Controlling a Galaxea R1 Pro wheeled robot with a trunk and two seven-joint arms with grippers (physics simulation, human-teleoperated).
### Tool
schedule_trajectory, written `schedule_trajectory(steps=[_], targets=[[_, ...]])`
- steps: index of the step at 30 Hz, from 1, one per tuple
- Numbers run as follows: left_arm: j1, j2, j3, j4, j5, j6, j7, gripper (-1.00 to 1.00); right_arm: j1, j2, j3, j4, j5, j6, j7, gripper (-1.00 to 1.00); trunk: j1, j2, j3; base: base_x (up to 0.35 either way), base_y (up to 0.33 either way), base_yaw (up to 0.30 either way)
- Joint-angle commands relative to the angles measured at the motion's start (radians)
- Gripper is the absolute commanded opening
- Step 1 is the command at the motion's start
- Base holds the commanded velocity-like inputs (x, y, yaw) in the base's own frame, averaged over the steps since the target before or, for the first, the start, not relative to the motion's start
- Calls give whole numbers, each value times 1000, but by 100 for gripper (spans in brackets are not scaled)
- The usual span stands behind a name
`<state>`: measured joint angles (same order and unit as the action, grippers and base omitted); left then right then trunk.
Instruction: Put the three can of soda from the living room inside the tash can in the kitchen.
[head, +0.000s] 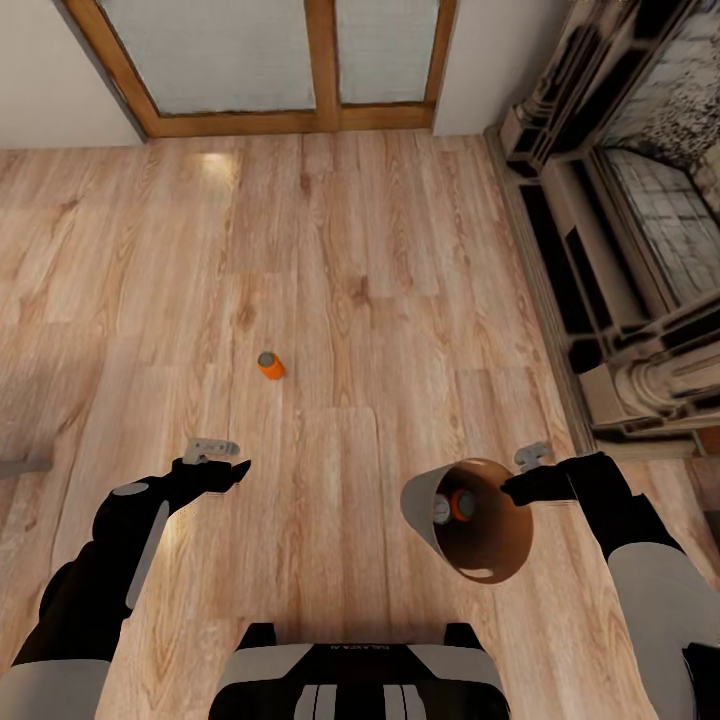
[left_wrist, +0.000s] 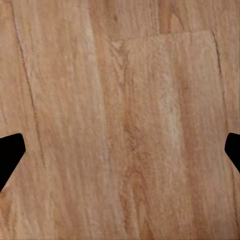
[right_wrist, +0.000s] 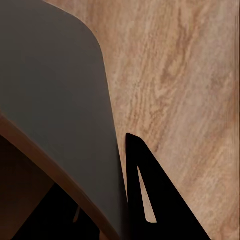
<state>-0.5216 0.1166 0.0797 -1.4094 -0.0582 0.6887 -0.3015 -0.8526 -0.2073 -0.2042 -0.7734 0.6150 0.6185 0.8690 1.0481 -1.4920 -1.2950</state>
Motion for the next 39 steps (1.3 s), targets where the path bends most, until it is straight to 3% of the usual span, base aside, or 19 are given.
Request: schedule_trajectory(steps=[1, 3, 7, 16, 19, 22, 25, 27, 31, 39], targets=[[0, 0, 0, -1, 0, 2, -1, 100, 0, 1, -2, 0, -17, 13, 5, -100, 0, 0, 0, 324, 78, 0], [0, 1, 1, -4, 2, 14, -2, 100, -3, 2, -4, 0, -18, 32, 5, -100, 0, 0, -2, 324, 71, 0], [-1, 3, 4, -5, 2, 87, -5, 100, -41, 2, 1, -4, -17, 170, 6, -100, 0, 0, -6, 324, 26, 0], [-6, 13, 2, -23, 4, 198, -11, 100, -243, -7, 13, -9, -5, 422, 8, -100, 0, 0, -15, 324, 4, 0], [-6, 13, 1, -26, 4, 213, -11, 100, -273, -9, 30, -9, -3, 429, 8, -100, 0, 0, -16, 326, 0, 0], [-7, 13, -5, -29, 4, 241, -11, 100, -301, -18, 70, -12, -1, 429, 8, -100, 0, 0, -16, 326, 0, 0], [-9, 12, -10, -35, 3, 260, -12, 100, -315, -51, 90, -14, -2, 429, 8, -100, 0, 0, -16, 326, 0, 0], [-9, 11, -11, -41, 3, 267, -13, 100, -331, -87, 97, -15, -3, 429, 9, -100, 0, 0, -16, 327, 0, 0], [-8, 7, -11, -58, 3, 271, -13, 100, -345, -126, 128, -15, -4, 429, 10, -100, 0, 0, -16, 326, 0, 0], [-6, 5, -10, -69, -1, 269, -12, 100, -350, -148, 150, -13, -4, 429, 10, -100, 0, 0, -16, 327, 0, 0]])
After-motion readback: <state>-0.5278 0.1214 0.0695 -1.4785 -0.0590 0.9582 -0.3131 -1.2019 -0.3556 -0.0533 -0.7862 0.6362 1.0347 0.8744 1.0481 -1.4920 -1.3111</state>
